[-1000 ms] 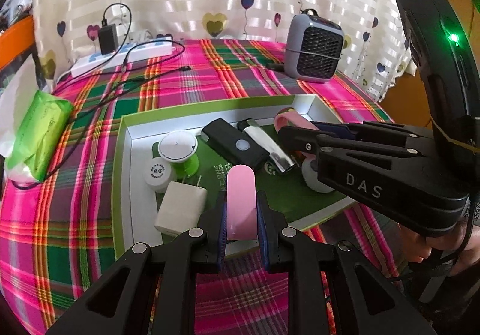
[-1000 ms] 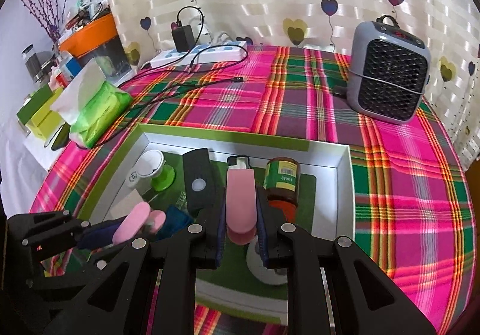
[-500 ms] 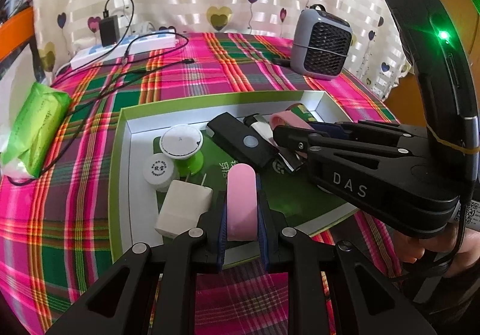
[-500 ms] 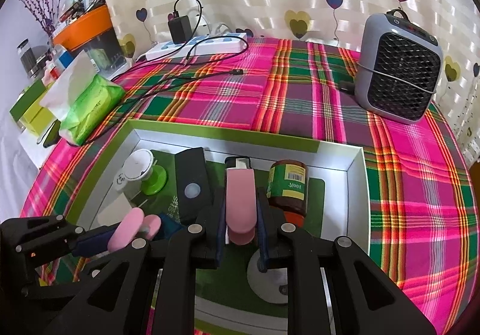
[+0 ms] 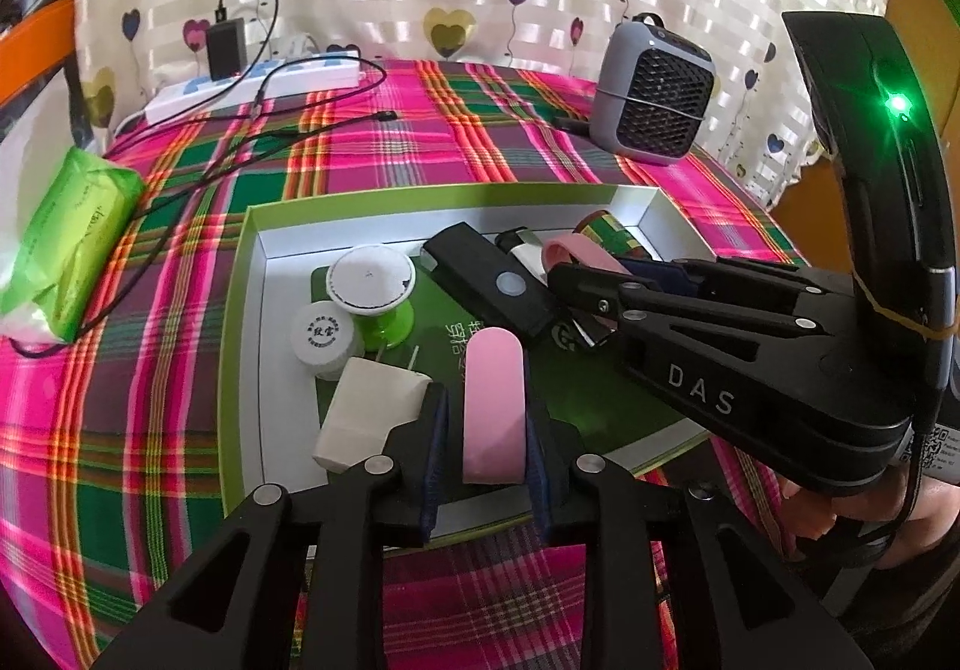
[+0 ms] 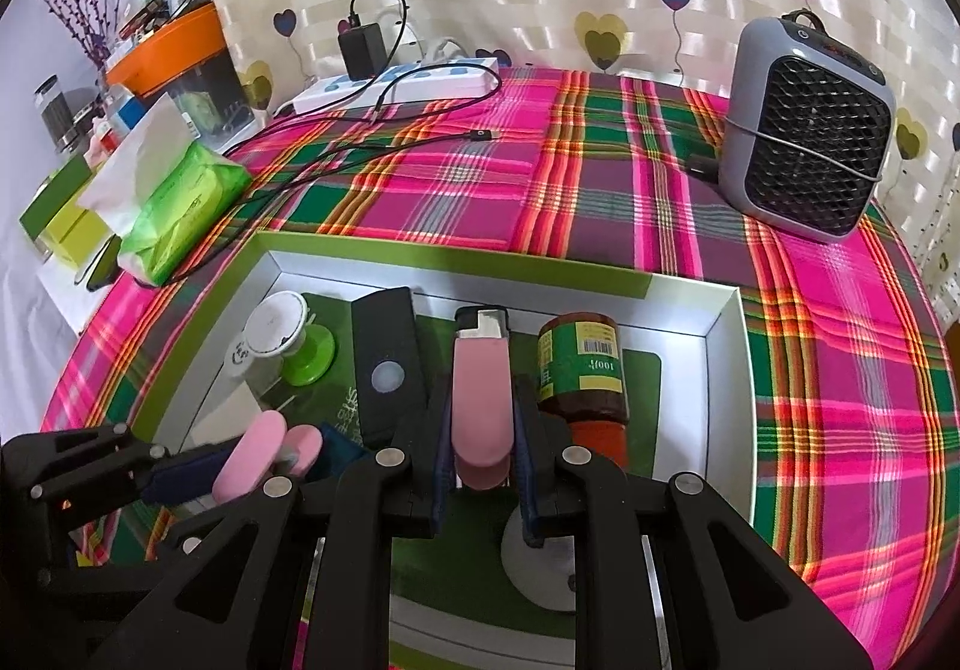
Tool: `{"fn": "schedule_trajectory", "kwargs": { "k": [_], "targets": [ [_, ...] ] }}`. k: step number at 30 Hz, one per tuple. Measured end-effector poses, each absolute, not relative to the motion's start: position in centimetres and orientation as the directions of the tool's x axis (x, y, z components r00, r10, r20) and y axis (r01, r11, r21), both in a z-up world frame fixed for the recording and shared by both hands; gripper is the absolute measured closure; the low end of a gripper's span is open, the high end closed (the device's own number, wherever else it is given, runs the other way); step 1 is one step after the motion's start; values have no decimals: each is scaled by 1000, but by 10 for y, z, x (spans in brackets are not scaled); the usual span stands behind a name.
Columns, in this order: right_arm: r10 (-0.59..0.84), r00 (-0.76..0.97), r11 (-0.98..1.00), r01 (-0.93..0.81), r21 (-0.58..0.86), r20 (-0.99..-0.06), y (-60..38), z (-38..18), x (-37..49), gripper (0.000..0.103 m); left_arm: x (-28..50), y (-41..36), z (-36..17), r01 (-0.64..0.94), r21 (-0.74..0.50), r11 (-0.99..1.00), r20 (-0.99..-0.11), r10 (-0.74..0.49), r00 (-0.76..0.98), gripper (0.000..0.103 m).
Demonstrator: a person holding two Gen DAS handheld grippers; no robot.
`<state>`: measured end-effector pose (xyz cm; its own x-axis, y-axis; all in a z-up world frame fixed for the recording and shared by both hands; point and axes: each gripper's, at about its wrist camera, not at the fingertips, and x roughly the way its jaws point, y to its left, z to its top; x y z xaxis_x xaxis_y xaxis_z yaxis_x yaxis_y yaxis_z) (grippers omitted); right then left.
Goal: Organize rigid objects
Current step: 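Lower the pink clip into the box with the right gripper while the left gripper lowers its clip, then open the right gripper to release its pink clip while the left gripper releases its clip, then lift both open grippers up and away from the box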
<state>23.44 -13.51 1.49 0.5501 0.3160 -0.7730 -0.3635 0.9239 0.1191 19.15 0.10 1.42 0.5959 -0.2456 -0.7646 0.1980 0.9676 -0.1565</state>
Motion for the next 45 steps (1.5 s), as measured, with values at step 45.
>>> {"fn": "schedule_trajectory", "kwargs": {
  "k": [45],
  "targets": [
    [304, 647, 946, -295, 138, -699, -156, 50, 144, 72, 117, 0, 47, 112, -57, 992, -704, -120, 700, 74]
  ]
}}
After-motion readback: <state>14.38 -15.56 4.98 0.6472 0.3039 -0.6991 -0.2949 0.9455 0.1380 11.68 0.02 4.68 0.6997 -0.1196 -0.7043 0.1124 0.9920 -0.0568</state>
